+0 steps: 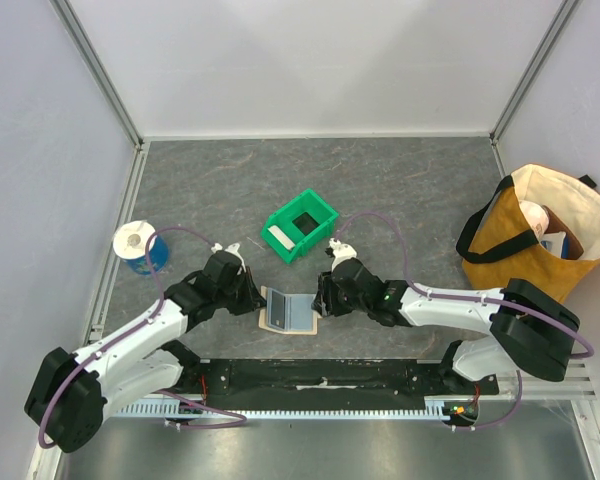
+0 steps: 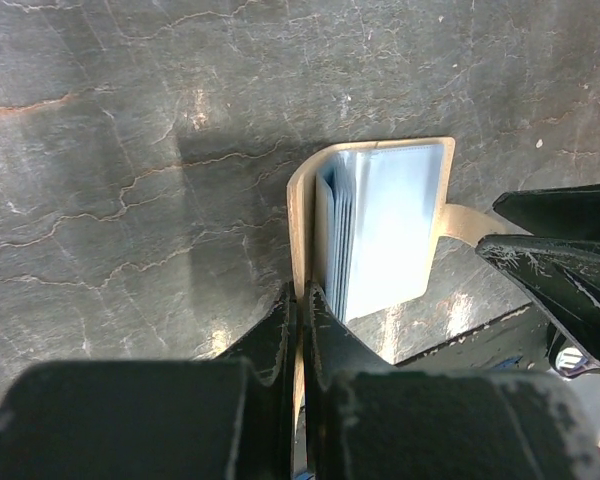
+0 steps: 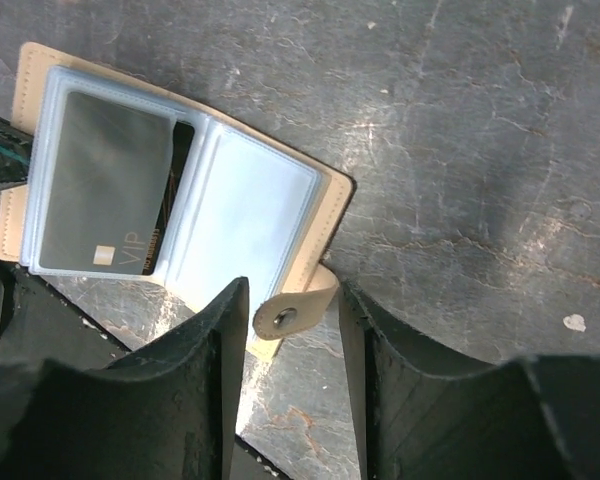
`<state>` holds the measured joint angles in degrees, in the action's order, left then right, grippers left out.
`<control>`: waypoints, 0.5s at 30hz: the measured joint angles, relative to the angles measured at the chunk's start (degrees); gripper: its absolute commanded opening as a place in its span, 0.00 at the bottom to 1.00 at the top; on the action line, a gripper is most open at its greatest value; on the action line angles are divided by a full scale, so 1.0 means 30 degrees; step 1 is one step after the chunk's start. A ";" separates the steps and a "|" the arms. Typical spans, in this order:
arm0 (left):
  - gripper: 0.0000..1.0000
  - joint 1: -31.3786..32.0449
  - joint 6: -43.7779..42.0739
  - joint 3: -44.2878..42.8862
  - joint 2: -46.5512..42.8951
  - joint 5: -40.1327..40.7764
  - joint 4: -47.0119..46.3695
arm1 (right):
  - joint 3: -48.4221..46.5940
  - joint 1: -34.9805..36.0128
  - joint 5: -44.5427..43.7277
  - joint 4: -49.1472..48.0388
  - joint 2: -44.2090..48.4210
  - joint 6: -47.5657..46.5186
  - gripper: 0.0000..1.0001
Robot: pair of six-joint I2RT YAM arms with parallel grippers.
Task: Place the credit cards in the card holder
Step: Close the card holder at the center of the board.
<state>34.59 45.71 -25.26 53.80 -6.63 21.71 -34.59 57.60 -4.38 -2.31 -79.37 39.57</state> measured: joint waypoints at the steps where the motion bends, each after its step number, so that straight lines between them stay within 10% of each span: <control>1: 0.02 0.0007 -0.0007 -0.0058 0.0022 0.0000 0.0051 | -0.0007 0.0036 -0.0168 0.0146 0.0000 0.0051 0.36; 7: 0.02 0.0015 -0.0080 -0.0262 0.0036 -0.0007 0.0270 | 0.0000 0.0146 -0.0874 0.0554 0.0000 0.0321 0.10; 15: 0.02 0.0401 -0.0423 -0.1246 0.0415 -0.0007 0.0831 | 0.0495 0.0146 -0.1333 0.0408 0.0073 0.0670 0.04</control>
<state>35.79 44.45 -28.99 55.05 -6.66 24.21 -33.10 58.04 -8.38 -1.08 -79.15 41.58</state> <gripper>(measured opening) 0.034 0.074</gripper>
